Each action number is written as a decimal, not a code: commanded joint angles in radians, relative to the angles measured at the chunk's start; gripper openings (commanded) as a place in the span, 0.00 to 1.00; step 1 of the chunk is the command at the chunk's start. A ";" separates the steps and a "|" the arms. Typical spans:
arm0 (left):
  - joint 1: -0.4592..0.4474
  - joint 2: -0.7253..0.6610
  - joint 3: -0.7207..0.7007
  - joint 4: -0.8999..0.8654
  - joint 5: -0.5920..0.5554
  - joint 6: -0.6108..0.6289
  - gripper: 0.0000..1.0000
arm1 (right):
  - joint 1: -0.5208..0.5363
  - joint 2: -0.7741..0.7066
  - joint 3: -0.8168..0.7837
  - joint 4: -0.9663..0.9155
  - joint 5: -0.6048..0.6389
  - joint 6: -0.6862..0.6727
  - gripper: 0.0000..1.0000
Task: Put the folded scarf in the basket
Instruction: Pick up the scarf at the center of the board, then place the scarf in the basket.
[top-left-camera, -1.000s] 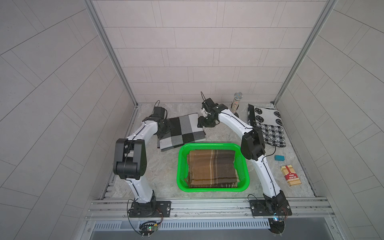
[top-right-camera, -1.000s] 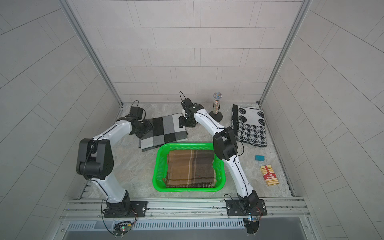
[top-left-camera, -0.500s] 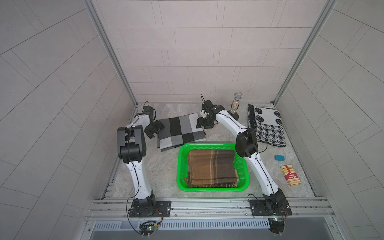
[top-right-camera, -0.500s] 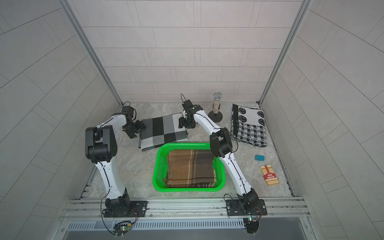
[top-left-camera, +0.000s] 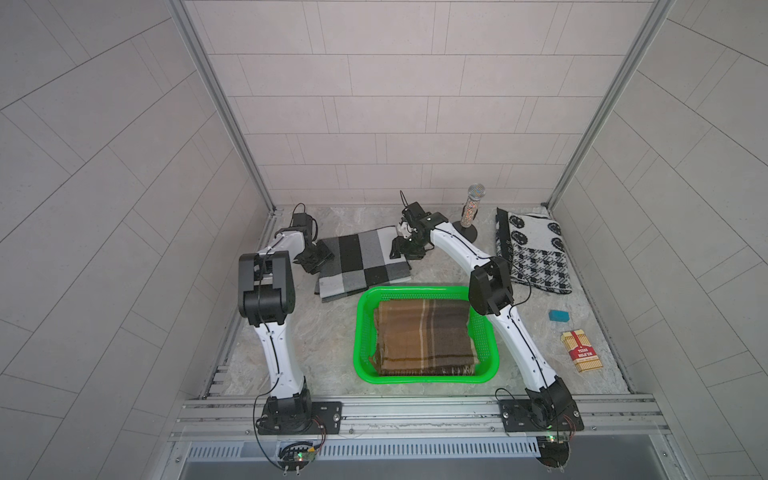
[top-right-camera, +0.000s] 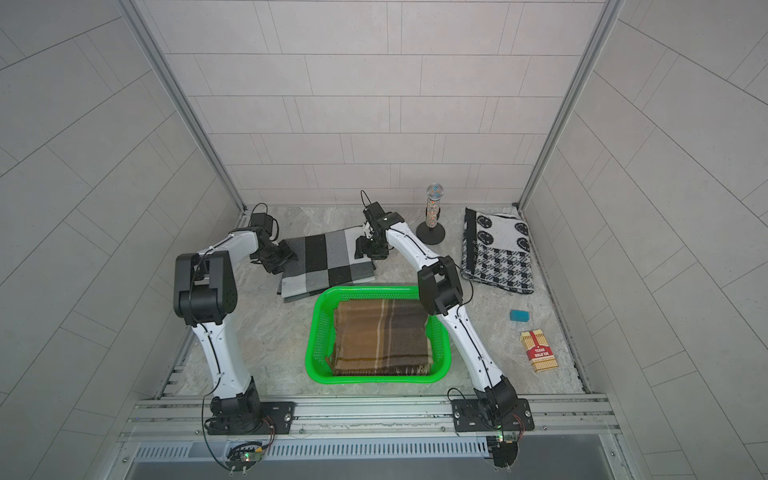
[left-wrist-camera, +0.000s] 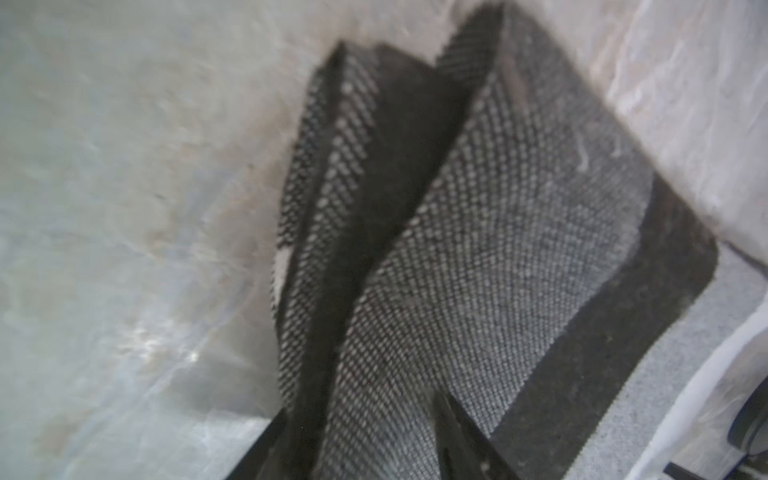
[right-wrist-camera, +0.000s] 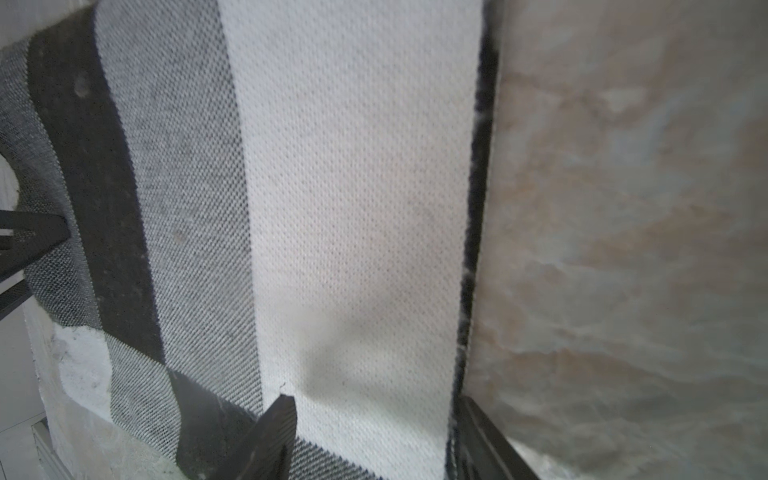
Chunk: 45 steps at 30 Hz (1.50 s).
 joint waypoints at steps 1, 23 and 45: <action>-0.012 0.032 -0.060 -0.004 0.034 -0.019 0.49 | 0.006 0.041 0.012 -0.019 -0.003 0.008 0.61; -0.039 -0.070 -0.084 0.150 0.181 -0.120 0.00 | 0.042 -0.035 0.032 0.086 0.011 0.061 0.00; -0.077 -0.271 0.178 -0.127 0.175 -0.150 0.00 | 0.047 -0.320 0.036 -0.065 0.136 0.061 0.00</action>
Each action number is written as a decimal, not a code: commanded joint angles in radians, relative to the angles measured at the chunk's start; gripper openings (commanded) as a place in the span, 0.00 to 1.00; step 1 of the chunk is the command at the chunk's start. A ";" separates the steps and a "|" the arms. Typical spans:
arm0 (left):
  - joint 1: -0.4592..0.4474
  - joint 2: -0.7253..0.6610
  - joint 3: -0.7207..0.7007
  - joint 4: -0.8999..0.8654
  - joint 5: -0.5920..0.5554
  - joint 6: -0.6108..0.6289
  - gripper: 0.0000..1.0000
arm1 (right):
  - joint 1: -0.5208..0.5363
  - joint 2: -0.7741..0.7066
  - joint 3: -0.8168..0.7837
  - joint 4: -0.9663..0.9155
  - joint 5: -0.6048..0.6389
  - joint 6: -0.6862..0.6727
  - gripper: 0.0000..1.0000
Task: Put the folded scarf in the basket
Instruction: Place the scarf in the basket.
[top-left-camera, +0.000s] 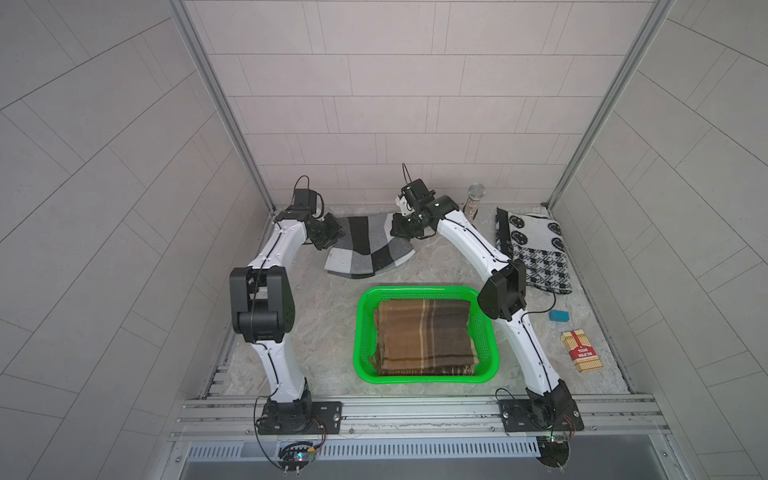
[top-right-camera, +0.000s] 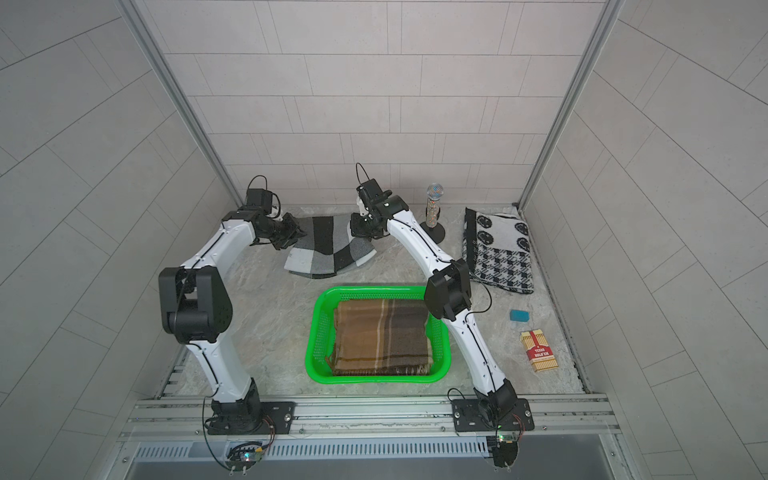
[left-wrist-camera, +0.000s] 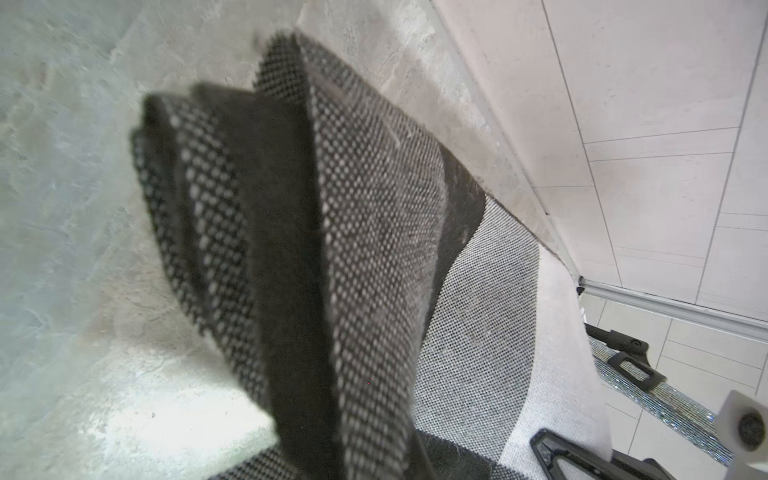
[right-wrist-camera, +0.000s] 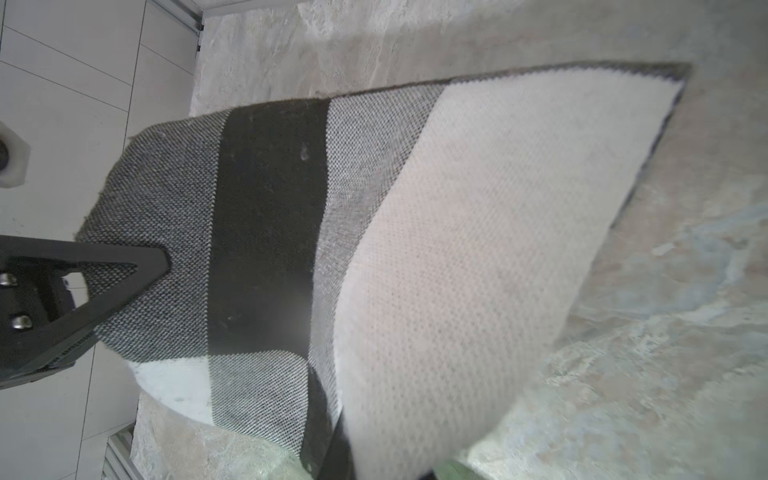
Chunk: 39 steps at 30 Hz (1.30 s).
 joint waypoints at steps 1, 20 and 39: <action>-0.008 -0.075 0.067 -0.095 -0.007 -0.013 0.00 | 0.005 -0.103 0.008 -0.069 0.049 -0.015 0.00; -0.261 -0.466 -0.115 -0.285 -0.031 -0.047 0.00 | 0.021 -0.813 -0.744 -0.110 0.096 -0.054 0.00; -0.531 -0.838 -0.617 -0.168 -0.126 -0.248 0.00 | 0.119 -1.346 -1.436 -0.108 0.147 0.053 0.00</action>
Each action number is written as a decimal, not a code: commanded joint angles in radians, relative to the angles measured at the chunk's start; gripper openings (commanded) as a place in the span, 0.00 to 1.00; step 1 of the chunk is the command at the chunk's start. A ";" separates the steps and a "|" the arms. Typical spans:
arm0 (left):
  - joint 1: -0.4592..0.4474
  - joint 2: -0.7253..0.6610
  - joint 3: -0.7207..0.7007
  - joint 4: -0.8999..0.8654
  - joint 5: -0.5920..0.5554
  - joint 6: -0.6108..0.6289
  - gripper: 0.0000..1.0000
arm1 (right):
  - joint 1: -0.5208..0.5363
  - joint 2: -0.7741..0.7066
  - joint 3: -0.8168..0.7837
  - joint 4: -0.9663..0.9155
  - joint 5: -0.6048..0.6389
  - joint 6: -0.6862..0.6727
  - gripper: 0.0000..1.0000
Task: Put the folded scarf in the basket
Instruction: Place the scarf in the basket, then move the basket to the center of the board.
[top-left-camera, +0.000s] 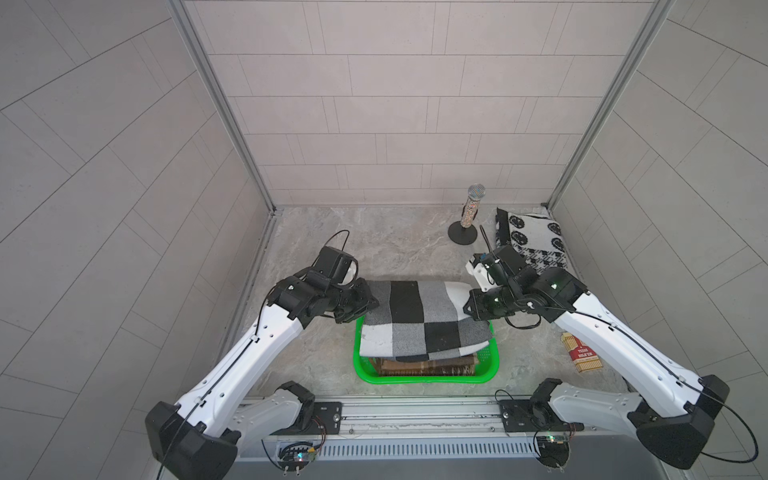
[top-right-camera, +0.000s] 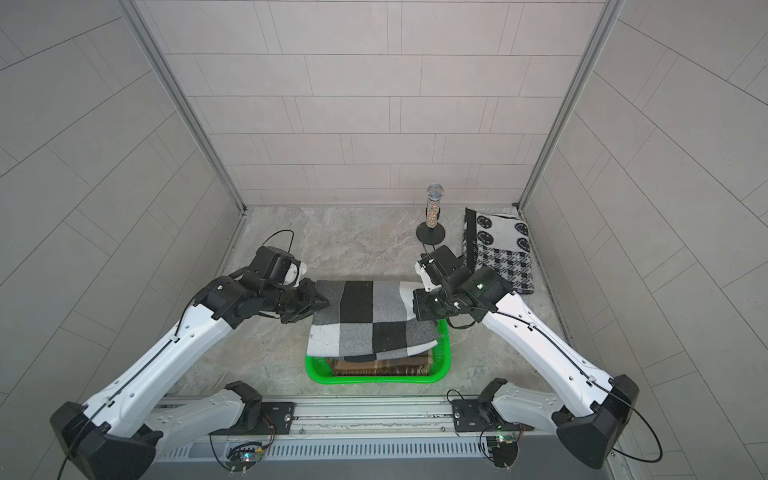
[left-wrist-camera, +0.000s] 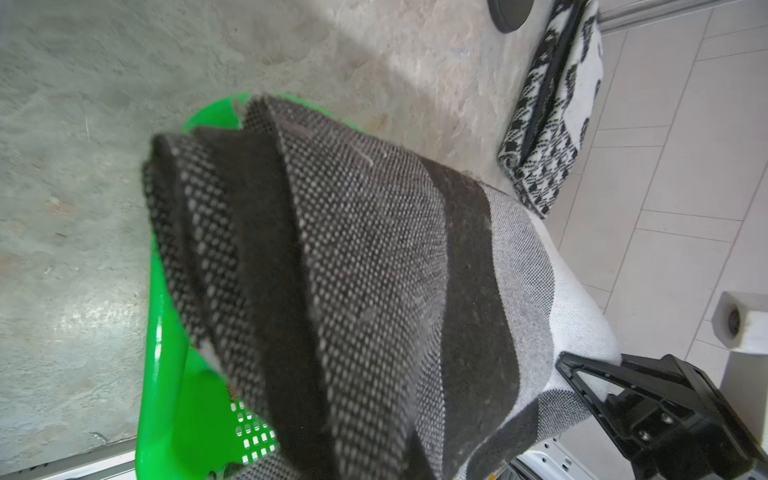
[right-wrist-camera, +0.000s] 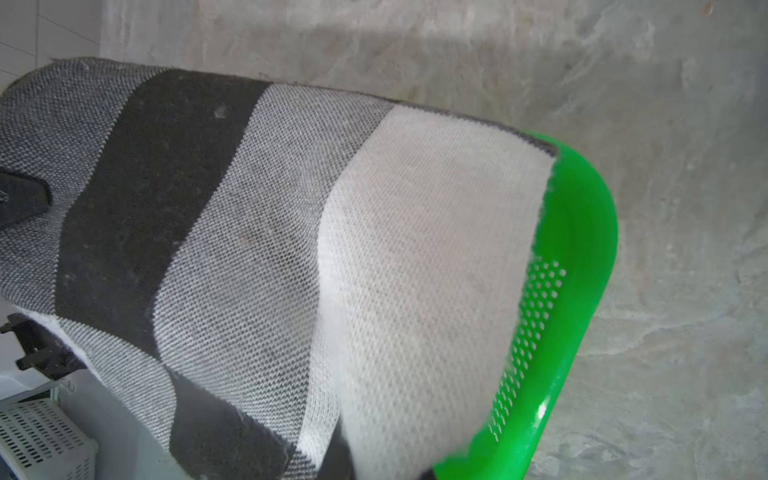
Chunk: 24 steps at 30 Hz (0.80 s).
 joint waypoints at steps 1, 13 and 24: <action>-0.008 -0.018 -0.062 0.079 -0.059 -0.039 0.00 | 0.017 -0.033 -0.070 0.007 0.060 0.033 0.00; -0.020 0.077 -0.244 0.226 -0.097 -0.011 0.00 | 0.030 0.012 -0.302 0.154 0.131 0.033 0.00; -0.041 0.167 -0.270 0.218 -0.187 0.051 0.10 | 0.029 0.075 -0.362 0.188 0.157 0.042 0.00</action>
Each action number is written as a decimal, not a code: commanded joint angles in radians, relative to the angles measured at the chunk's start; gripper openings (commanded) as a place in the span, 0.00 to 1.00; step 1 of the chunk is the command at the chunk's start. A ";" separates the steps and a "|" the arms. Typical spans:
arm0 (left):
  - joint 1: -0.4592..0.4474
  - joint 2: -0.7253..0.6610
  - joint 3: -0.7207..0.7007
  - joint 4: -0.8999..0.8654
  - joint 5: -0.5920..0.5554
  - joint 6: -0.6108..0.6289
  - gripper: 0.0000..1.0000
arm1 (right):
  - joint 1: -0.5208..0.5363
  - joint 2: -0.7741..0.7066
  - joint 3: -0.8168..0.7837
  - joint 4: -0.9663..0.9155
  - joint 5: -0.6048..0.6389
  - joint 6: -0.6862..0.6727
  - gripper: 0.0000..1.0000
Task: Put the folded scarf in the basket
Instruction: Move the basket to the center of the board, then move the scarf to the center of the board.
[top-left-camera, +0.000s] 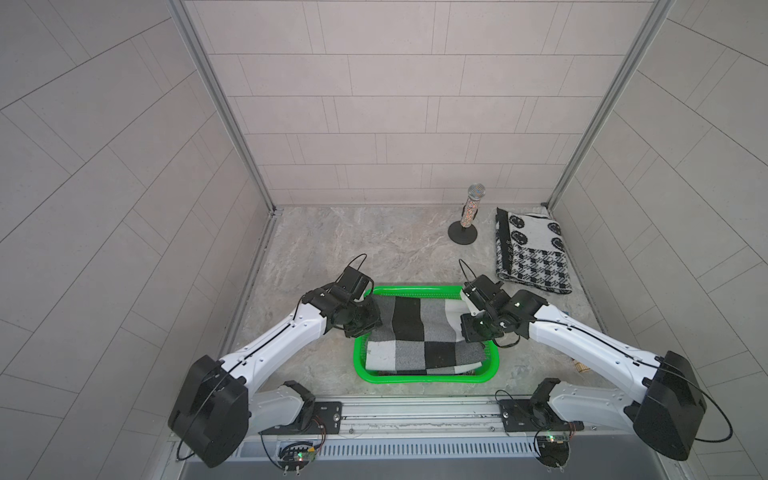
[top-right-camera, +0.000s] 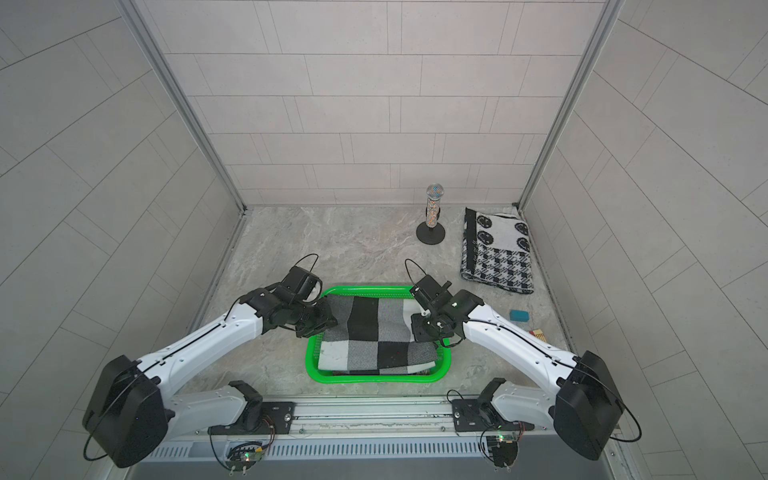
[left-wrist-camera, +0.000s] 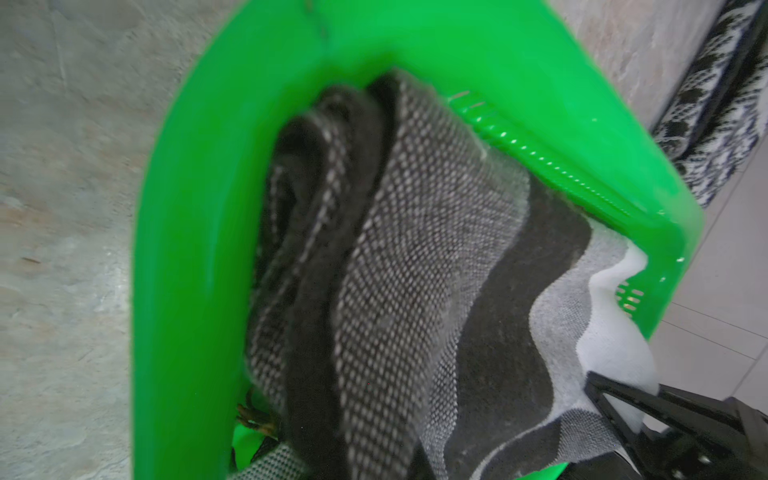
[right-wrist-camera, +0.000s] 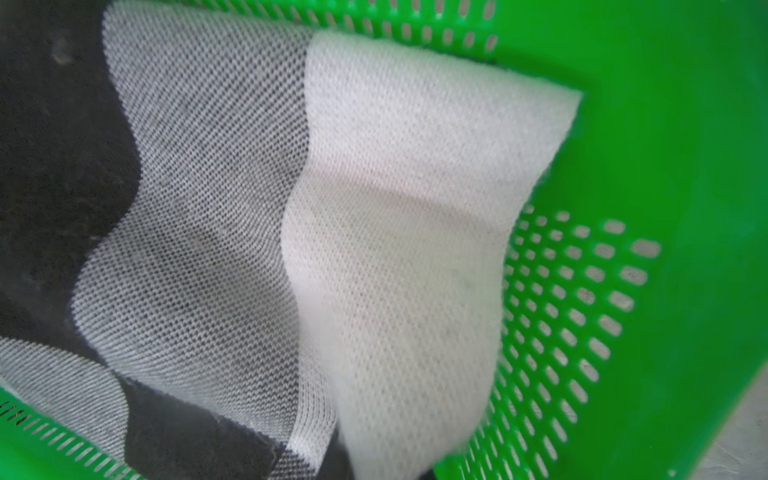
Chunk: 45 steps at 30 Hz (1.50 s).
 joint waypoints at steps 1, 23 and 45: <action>0.000 0.014 -0.015 -0.033 -0.118 0.034 0.13 | -0.003 0.013 -0.024 -0.065 0.079 0.009 0.00; -0.179 -0.046 0.198 -0.152 -0.259 -0.044 0.41 | 0.000 -0.155 0.086 -0.194 0.228 0.050 0.33; -0.107 0.209 0.017 0.136 -0.232 -0.012 0.37 | -0.673 0.013 0.245 0.025 0.038 -0.013 0.40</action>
